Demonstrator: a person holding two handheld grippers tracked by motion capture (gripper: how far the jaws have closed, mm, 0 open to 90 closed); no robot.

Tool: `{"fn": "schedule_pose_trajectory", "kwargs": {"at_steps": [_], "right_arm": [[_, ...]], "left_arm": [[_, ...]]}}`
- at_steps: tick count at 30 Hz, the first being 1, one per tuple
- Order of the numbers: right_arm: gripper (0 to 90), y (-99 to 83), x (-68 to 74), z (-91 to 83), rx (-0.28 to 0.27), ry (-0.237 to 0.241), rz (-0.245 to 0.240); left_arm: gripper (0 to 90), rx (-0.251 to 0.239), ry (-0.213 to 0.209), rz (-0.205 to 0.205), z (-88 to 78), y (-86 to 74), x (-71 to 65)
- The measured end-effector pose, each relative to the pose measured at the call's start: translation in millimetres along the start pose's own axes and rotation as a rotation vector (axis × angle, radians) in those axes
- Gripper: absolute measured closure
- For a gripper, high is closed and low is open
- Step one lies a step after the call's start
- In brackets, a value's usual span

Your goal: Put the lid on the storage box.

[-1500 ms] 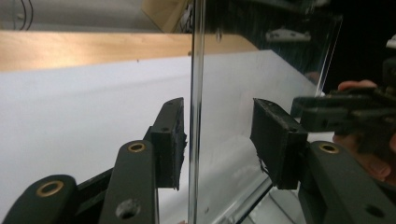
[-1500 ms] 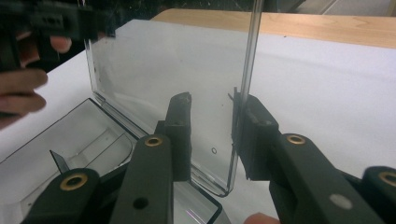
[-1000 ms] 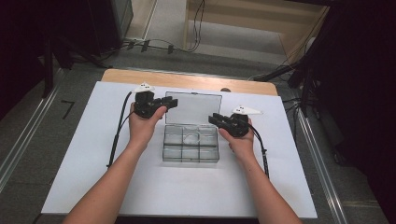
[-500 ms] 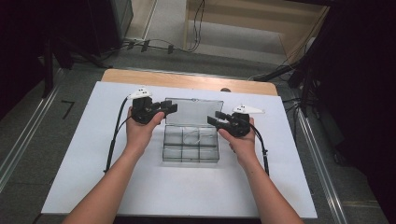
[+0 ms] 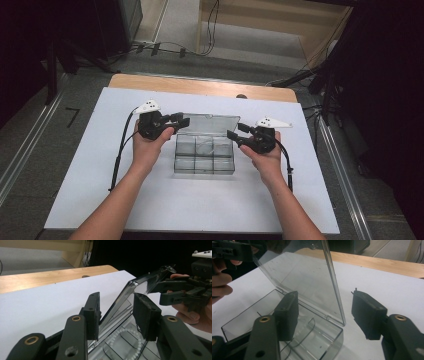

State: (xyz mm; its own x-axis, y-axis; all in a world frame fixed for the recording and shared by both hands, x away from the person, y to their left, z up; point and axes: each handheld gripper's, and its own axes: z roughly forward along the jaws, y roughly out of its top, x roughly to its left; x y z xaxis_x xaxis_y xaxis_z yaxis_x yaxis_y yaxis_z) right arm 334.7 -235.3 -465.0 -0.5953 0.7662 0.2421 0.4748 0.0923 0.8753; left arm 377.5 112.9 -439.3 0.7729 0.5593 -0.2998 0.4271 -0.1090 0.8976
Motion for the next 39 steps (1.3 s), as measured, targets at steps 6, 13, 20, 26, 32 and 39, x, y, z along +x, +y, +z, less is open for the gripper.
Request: {"fn": "schedule_pose_trajectory", "kwargs": {"at_steps": [6,13,20,26,32,39], "right_arm": [[47.2,-6.1,7.2,-12.3,0.014,-0.024,-0.003],[60.9,-15.7,13.8,-15.6,0.024,-0.001,-0.003],[80.0,-17.6,14.0,-17.2,0.016,0.041,0.004],[87.8,-16.5,14.2,-18.2,0.012,0.066,0.0],[88.0,-15.9,15.6,-19.5,0.013,0.08,-0.005],[88.1,-15.9,16.3,-20.5,0.011,0.084,-0.006]], "left_arm": [[56.0,-0.001,-0.008,0.002,-3.7,-4.2,-3.3],[54.4,-0.008,-0.016,0.005,-7.6,-9.8,-6.3],[51.2,0.0,-0.022,0.008,-10.4,-13.5,-9.4],[48.0,0.002,-0.027,0.013,-12.4,-17.3,-12.9],[44.1,0.007,-0.019,0.017,-14.0,-21.8,-15.7],[38.2,0.022,-0.002,0.02,-18.6,-25.3,-15.3]]}}
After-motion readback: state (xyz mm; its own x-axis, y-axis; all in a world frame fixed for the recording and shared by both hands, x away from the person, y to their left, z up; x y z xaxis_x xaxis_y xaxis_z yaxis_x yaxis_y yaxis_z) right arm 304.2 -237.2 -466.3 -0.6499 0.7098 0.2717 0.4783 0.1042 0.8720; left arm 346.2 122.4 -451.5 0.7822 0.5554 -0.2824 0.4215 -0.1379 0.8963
